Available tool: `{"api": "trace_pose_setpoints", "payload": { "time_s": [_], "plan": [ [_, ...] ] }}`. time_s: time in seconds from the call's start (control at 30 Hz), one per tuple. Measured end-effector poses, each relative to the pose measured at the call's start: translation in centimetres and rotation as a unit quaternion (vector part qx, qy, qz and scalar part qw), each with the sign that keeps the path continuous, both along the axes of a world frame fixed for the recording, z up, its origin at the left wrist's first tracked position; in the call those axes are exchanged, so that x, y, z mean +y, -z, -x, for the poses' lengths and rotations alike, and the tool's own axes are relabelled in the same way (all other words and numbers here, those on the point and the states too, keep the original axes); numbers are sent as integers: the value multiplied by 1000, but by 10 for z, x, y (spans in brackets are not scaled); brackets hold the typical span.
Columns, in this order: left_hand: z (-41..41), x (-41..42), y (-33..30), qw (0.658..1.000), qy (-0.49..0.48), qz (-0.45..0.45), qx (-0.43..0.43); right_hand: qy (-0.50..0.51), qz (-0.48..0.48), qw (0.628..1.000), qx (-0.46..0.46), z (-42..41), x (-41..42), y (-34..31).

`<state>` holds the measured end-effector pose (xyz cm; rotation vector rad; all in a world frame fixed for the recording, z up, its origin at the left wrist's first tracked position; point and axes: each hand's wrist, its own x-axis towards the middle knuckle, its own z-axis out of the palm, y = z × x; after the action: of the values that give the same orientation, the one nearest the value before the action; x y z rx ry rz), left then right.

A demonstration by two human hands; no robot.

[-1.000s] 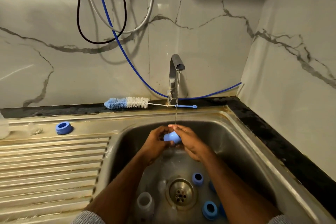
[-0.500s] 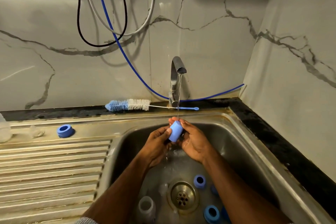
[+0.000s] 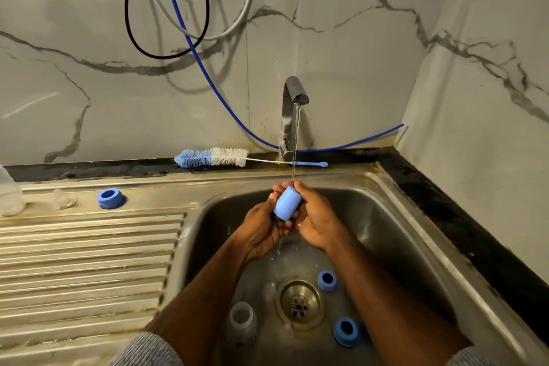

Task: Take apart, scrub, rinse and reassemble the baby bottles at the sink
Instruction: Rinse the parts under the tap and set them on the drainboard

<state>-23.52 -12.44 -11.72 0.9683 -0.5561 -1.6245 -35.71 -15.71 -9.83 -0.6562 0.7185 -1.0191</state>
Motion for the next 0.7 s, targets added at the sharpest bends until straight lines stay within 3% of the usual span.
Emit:
{"api": "trace_pose_setpoints", "payload": {
  "time_s": [0.13,0.3,0.57,0.7],
  "plan": [
    [-3,-1,-4,999,2,-17,37,-46,40,998,-11,0,1,-6],
    [0,-2,-1,999,16,-20,47,39,17,996,83,-13,2,0],
    [6,1,-3,997,20,49,-62,91,27,991,92,-6,-8,0],
    [5,3,-5,994,41,18,-99,0,60,993,102,7,-8,2]
  ]
}}
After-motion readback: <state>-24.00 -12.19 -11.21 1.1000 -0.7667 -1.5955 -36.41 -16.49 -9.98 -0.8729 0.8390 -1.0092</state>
